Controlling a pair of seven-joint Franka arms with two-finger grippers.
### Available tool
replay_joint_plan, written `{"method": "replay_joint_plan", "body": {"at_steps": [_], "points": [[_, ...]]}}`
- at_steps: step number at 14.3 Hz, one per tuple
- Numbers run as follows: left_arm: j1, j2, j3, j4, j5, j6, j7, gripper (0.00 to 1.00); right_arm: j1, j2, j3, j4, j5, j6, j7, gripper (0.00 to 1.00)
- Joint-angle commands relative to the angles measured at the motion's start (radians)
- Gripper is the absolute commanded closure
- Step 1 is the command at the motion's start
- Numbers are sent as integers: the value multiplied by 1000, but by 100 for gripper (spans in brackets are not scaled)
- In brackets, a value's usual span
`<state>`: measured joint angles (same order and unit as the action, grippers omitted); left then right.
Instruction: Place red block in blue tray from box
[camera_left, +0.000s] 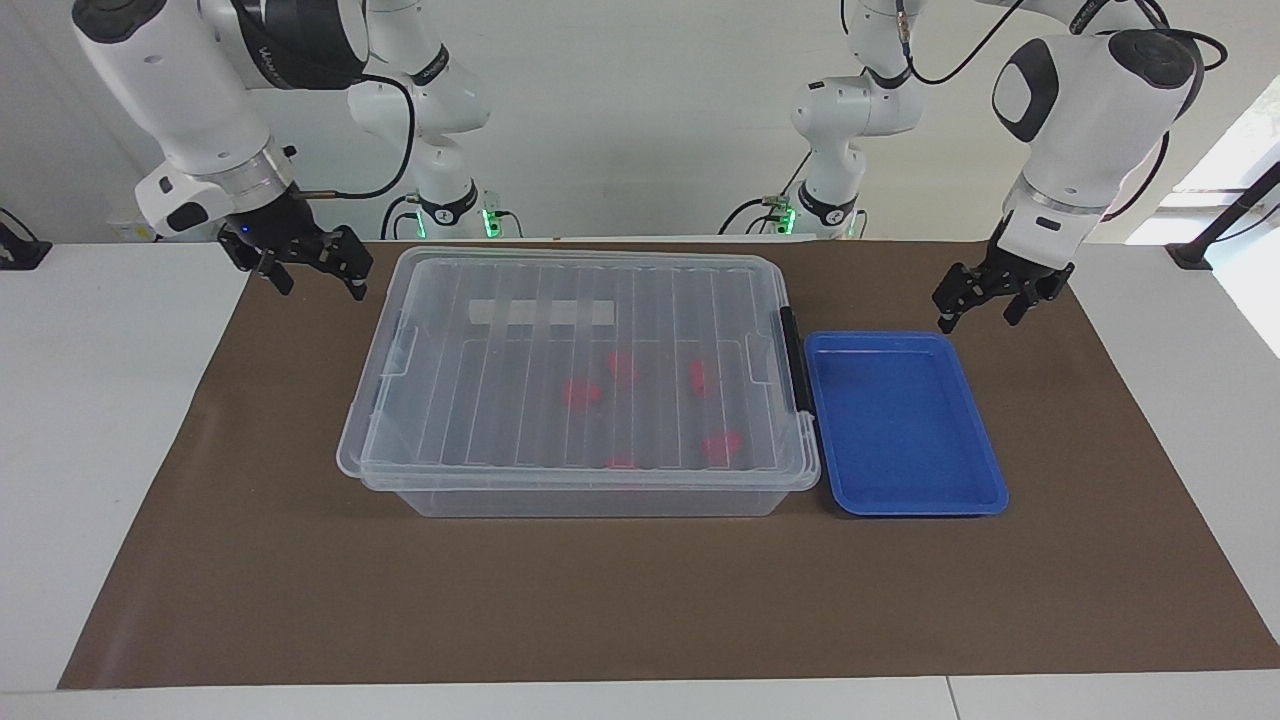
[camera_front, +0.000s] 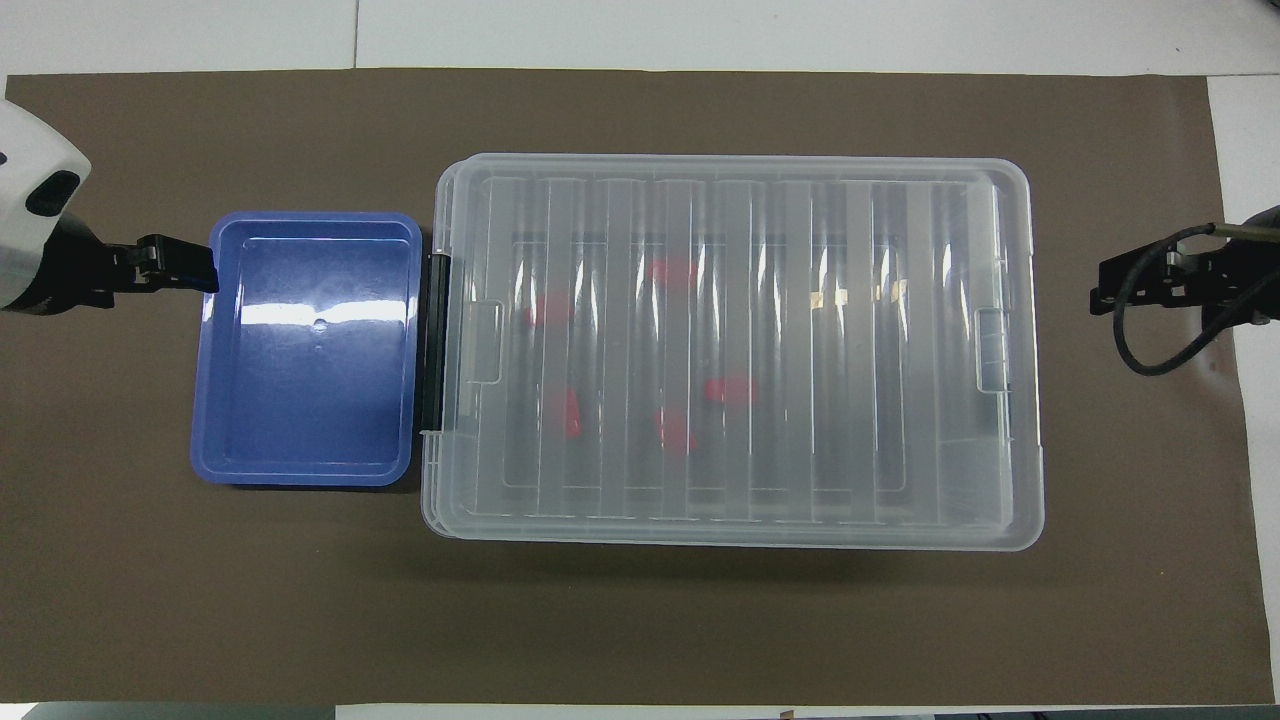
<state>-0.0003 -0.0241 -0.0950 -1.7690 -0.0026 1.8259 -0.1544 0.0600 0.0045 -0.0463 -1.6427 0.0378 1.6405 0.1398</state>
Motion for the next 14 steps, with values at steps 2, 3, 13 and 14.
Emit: {"method": "replay_joint_plan", "body": {"at_steps": [2, 3, 13, 14], "points": [[3, -20, 0, -17, -14, -11, 7, 0, -6, 2, 29, -94, 16, 100, 17, 0], [3, -22, 0, -17, -14, -11, 7, 0, -5, 5, 31, -121, 16, 123, 35, 0], [3, -20, 0, -17, -14, -11, 7, 0, 1, -6, 31, -301, 11, 231, 9, 0], [3, -20, 0, -17, -14, -11, 7, 0, 0, -9, 31, -305, 7, 237, 3, 0]]}}
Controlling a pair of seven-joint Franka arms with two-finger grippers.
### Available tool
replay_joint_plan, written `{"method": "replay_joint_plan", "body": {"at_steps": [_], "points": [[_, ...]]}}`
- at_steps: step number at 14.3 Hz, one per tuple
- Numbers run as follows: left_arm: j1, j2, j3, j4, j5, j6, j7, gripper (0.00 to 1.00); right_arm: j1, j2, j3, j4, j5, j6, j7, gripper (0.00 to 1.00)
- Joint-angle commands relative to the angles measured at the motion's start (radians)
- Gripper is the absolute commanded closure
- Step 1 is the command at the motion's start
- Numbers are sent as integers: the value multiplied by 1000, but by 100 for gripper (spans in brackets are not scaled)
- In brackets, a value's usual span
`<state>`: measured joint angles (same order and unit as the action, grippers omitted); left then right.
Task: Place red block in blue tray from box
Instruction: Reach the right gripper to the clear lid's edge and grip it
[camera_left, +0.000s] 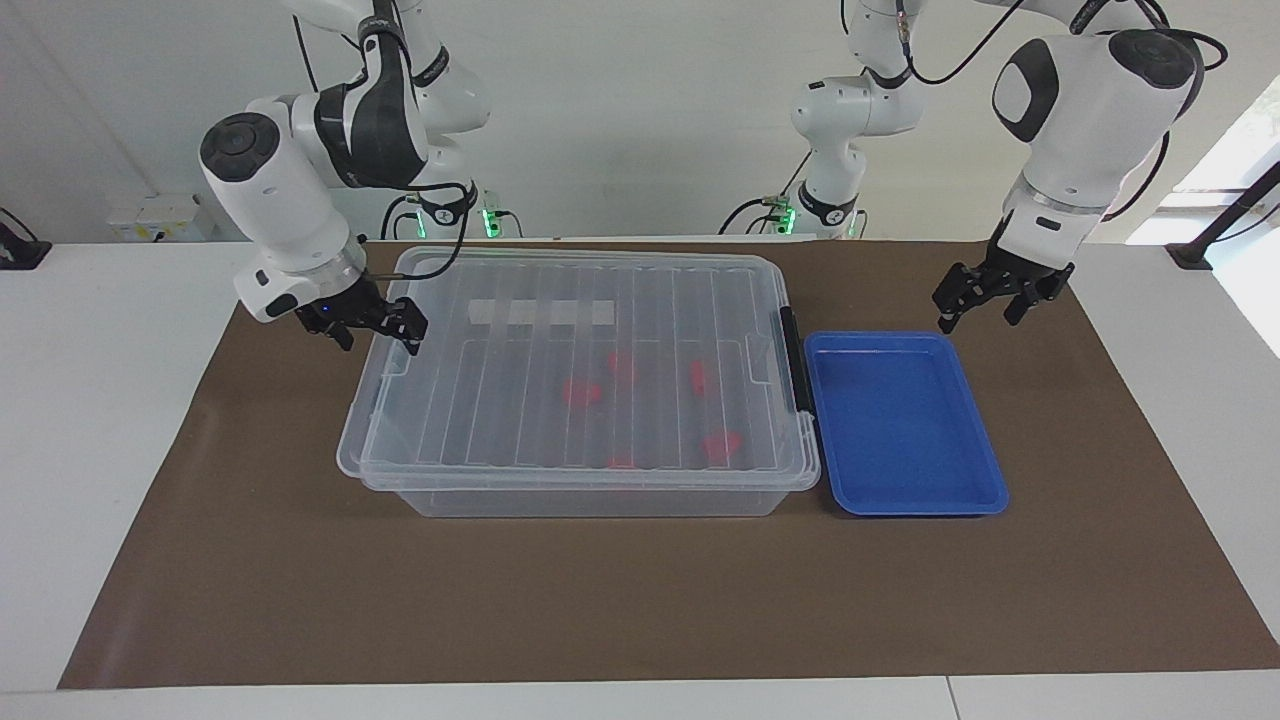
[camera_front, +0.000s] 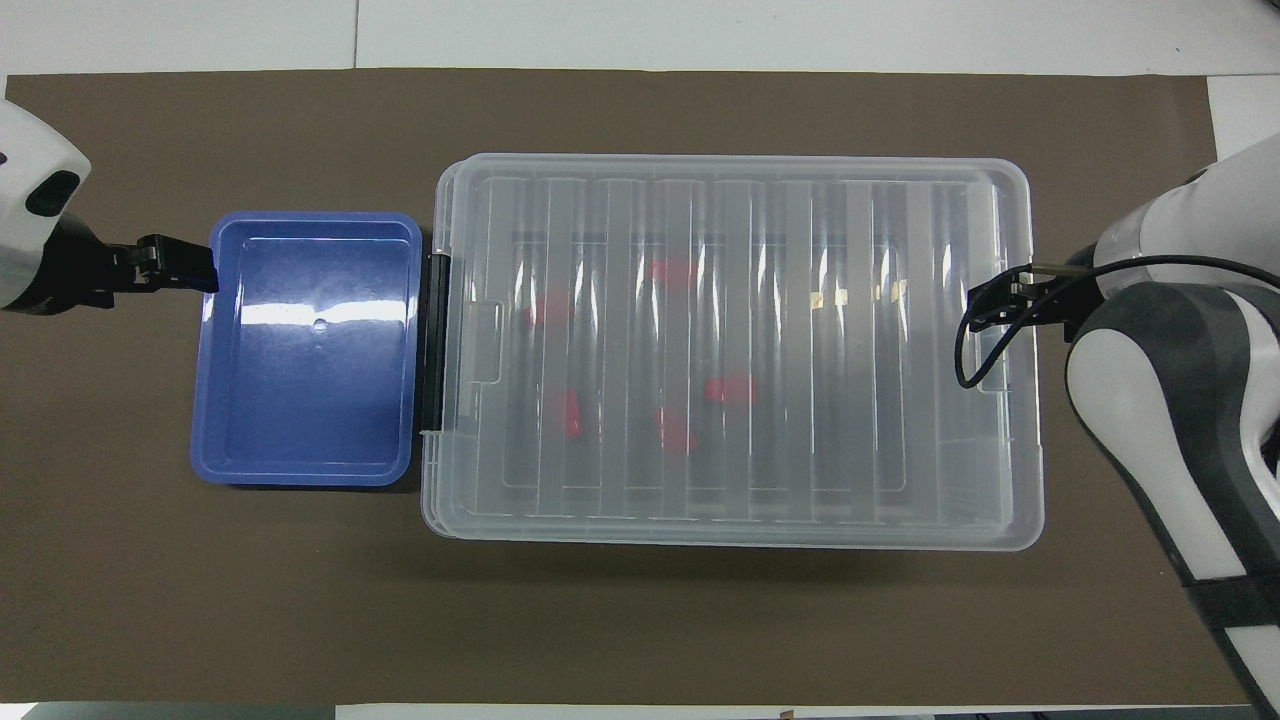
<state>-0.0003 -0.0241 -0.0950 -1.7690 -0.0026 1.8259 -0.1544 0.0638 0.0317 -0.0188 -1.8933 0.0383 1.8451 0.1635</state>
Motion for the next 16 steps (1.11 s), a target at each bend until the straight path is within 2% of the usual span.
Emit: {"method": "replay_joint_plan", "body": {"at_steps": [1, 7, 12, 16], "points": [[3, -20, 0, -17, -14, -11, 7, 0, -5, -36, 2, -55, 5, 34, -28, 0], [3, -20, 0, -17, -14, -11, 7, 0, -21, -55, -10, -128, -21, 79, -116, 0], [3, -20, 0, -17, -14, -11, 7, 0, -38, -59, -13, -132, -44, 80, -140, 0], [3, -22, 0, -17, -14, -11, 7, 0, -38, -58, -59, -132, -44, 94, -214, 0]]}}
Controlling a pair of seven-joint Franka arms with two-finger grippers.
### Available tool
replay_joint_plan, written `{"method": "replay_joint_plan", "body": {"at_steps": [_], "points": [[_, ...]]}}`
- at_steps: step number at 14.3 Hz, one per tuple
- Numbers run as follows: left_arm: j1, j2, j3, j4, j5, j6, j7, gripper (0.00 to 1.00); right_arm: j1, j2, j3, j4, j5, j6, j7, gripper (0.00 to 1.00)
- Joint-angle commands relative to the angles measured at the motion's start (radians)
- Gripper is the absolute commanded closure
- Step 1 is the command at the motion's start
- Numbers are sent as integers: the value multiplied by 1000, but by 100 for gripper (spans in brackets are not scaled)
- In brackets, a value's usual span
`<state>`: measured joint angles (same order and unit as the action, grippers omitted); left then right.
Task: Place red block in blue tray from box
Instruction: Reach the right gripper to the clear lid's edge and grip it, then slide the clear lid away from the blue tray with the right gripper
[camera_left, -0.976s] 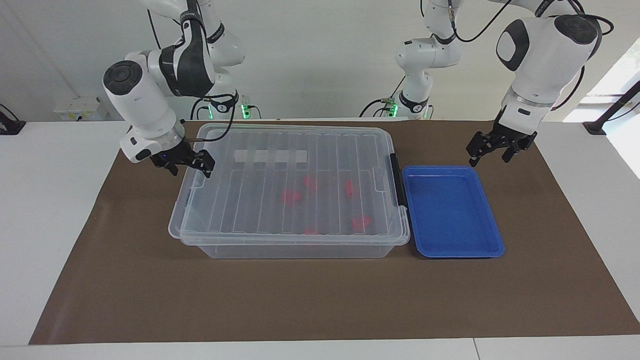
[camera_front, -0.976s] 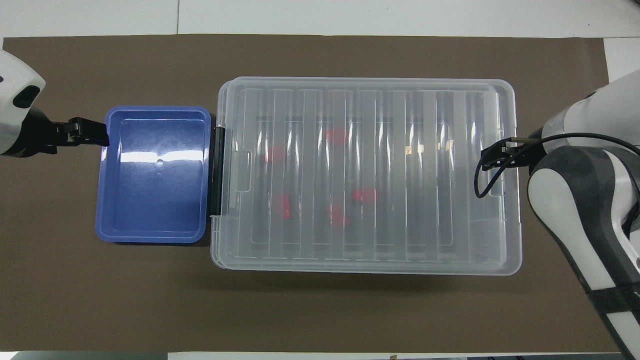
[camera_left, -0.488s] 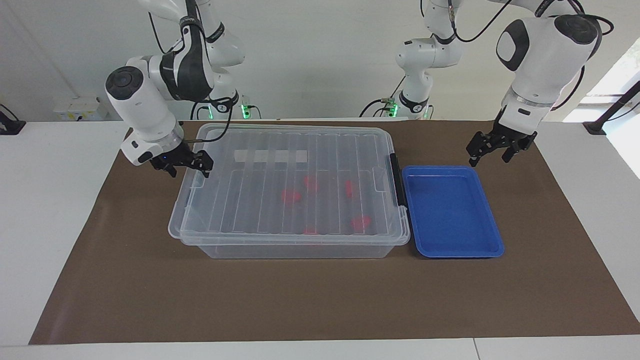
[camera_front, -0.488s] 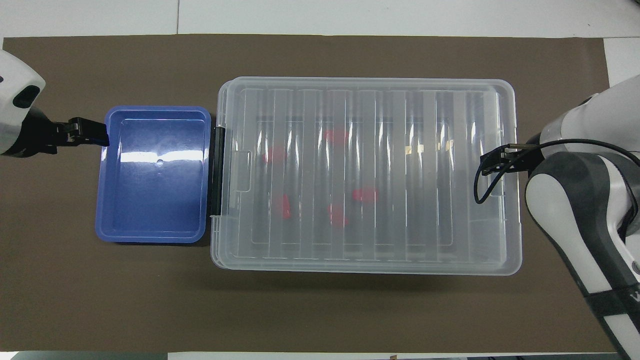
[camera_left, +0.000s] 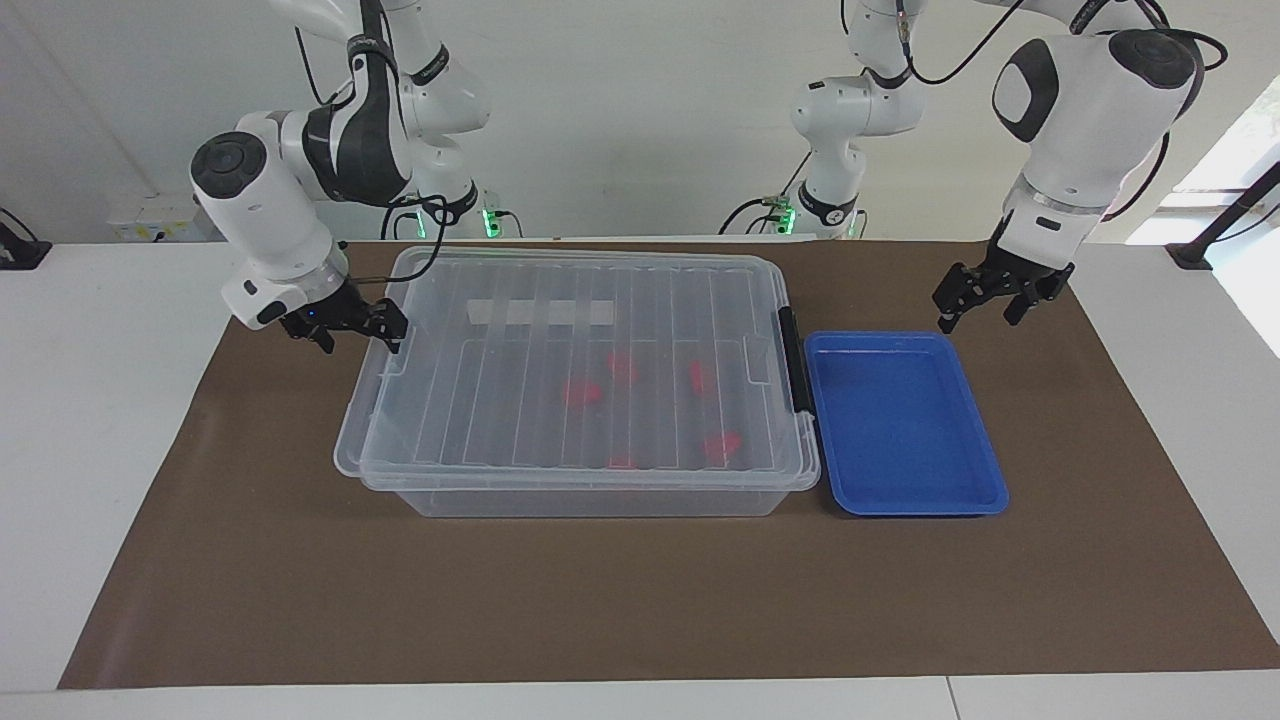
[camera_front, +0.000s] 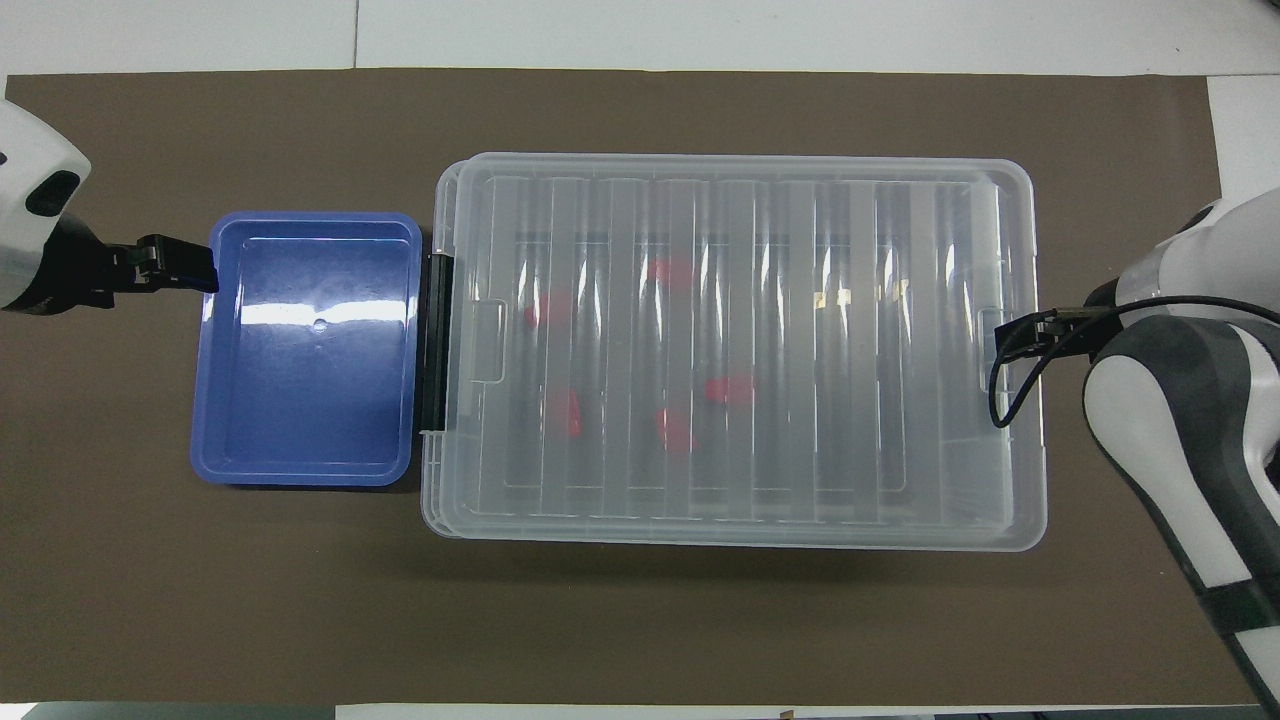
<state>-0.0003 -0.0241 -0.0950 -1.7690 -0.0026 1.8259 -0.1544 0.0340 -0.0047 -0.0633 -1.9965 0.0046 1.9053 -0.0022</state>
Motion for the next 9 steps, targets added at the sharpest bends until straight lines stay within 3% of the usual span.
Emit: {"method": "replay_joint_plan", "body": {"at_steps": [1, 9], "points": [[3, -22, 0, -17, -14, -11, 7, 0, -8, -20, -26, -28, -12, 37, -67, 0], [3, -20, 0, -17, -14, -11, 7, 0, -9, -12, -110, -15, -12, 40, -200, 0]]}}
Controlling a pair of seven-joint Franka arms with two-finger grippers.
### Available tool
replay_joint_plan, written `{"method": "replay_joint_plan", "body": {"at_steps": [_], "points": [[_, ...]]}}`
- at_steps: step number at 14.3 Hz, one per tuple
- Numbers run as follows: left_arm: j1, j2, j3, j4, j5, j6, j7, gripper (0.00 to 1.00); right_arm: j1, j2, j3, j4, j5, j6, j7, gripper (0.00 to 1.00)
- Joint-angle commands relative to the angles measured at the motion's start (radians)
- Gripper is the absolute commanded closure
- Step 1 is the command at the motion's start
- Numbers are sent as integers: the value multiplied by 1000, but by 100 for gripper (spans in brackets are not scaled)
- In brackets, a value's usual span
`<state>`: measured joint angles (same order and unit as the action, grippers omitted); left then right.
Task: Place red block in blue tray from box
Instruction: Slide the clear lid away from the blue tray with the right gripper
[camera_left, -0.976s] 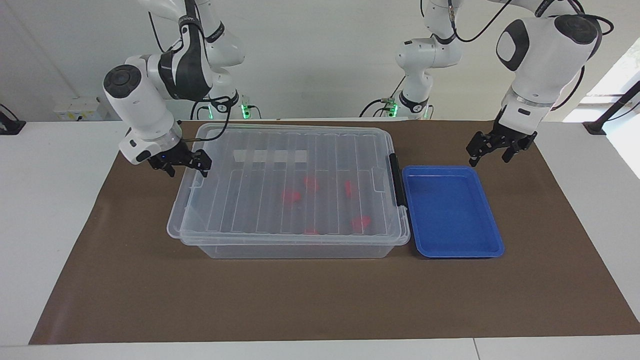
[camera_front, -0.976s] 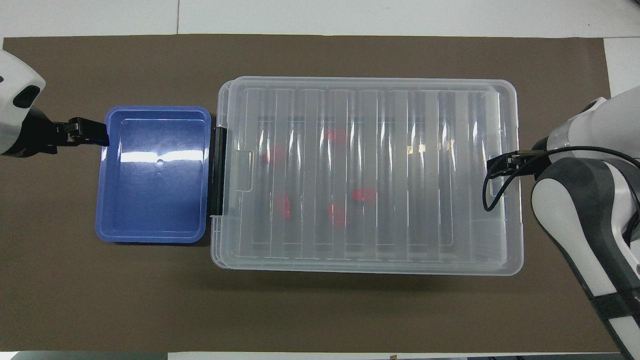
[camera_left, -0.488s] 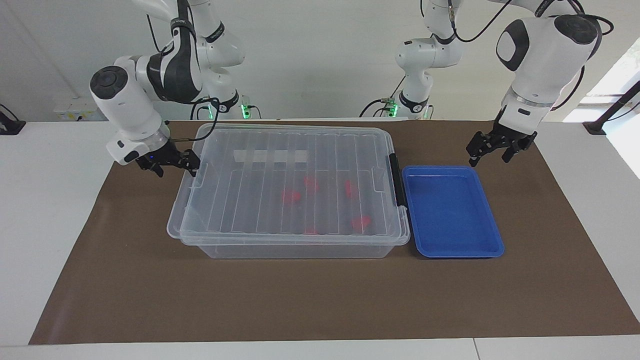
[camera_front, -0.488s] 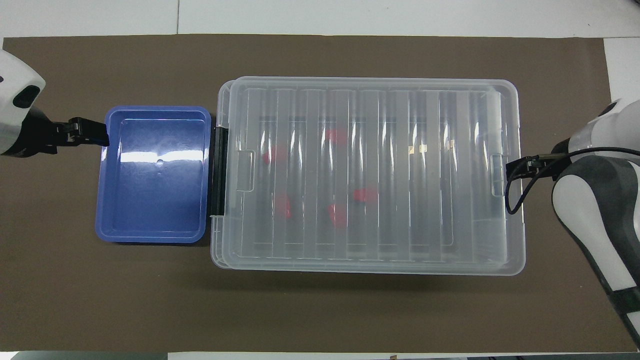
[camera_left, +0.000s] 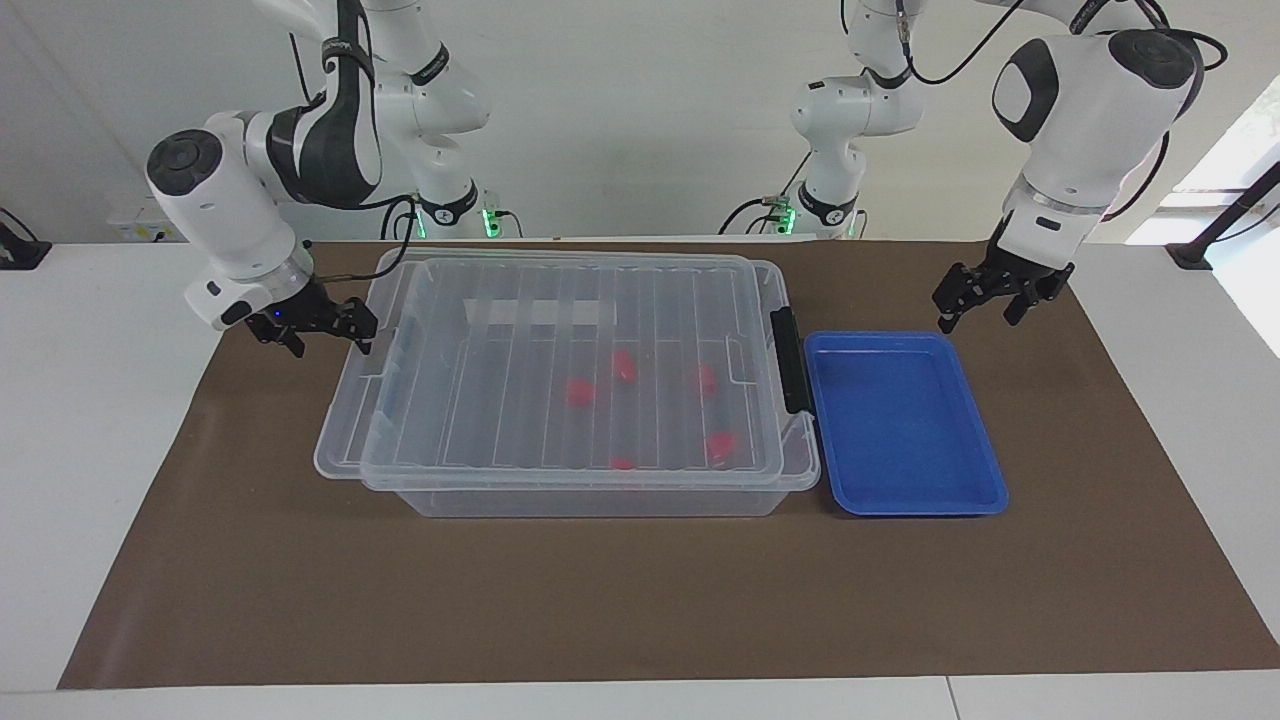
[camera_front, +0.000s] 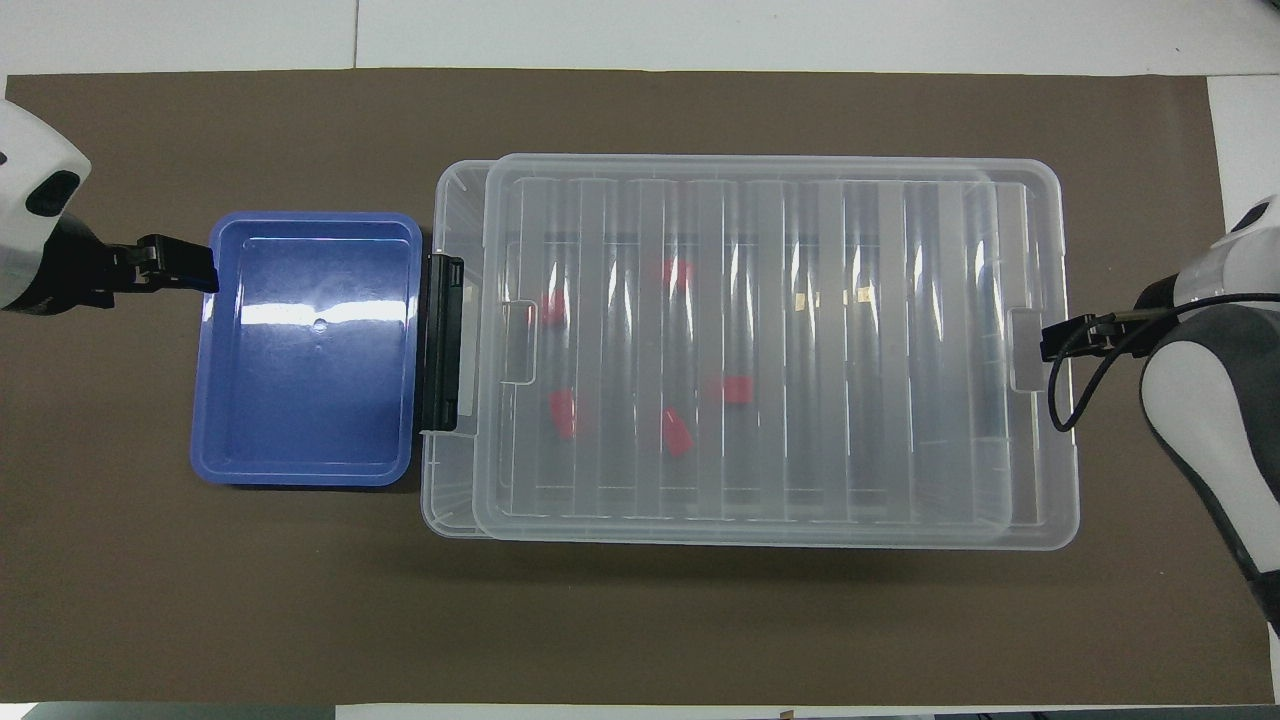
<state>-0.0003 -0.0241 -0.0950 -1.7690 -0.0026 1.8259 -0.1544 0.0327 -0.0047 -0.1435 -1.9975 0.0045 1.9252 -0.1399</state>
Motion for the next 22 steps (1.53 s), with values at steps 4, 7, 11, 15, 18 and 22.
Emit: {"method": "replay_joint_plan", "body": {"at_steps": [4, 7, 11, 15, 18, 22], "points": [[3, -20, 0, -17, -14, -11, 7, 0, -8, -11, -65, -9, -14, 20, -104, 0], [3, -20, 0, -17, -14, -11, 7, 0, -10, -9, -96, -4, -14, 20, -150, 0], [3, -20, 0, -17, -14, -11, 7, 0, -8, -8, -131, -3, -14, 20, -202, 0], [3, -22, 0, -17, -14, -11, 7, 0, -10, -6, -159, 5, -14, 20, -248, 0], [3, -22, 0, -17, -14, -11, 7, 0, -10, -5, -169, 8, -14, 18, -268, 0], [-15, -20, -9, -17, -14, -11, 1, 0, -10, -5, -188, 9, -14, 20, -299, 0]]}}
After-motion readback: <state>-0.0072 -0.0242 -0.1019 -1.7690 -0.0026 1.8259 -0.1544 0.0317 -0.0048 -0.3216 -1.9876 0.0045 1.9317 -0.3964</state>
